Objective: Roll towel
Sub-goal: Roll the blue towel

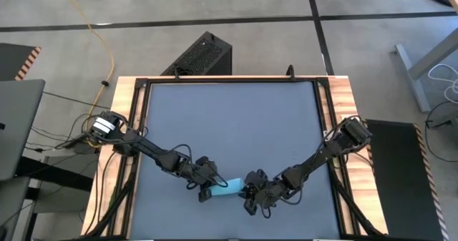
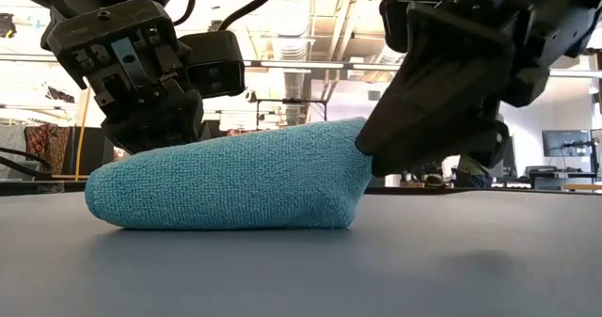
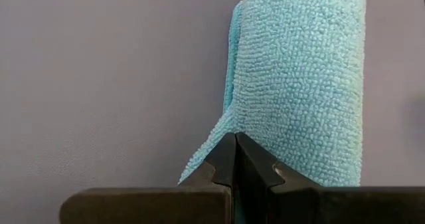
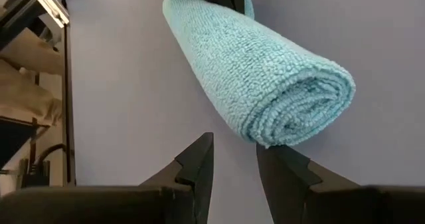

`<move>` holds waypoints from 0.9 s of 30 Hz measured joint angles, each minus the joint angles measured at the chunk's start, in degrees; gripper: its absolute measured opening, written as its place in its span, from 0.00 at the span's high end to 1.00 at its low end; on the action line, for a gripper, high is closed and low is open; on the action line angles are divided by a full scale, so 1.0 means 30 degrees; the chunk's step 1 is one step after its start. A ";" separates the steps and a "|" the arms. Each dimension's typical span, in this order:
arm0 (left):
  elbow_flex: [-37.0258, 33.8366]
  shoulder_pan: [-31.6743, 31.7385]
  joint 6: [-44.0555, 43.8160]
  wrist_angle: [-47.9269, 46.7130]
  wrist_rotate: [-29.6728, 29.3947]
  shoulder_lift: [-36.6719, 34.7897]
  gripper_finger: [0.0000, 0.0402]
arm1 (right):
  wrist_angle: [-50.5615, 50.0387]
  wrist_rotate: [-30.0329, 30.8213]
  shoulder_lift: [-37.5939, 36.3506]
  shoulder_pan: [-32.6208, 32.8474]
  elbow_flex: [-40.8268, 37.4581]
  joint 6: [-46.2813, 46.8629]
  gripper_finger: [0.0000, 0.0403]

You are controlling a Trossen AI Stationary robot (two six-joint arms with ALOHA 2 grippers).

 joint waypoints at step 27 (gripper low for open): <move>0.0000 -0.0284 -0.0510 -0.0007 0.0182 0.0000 1.00 | 0.0826 0.0687 -0.0036 -0.0098 0.0007 -0.2274 0.58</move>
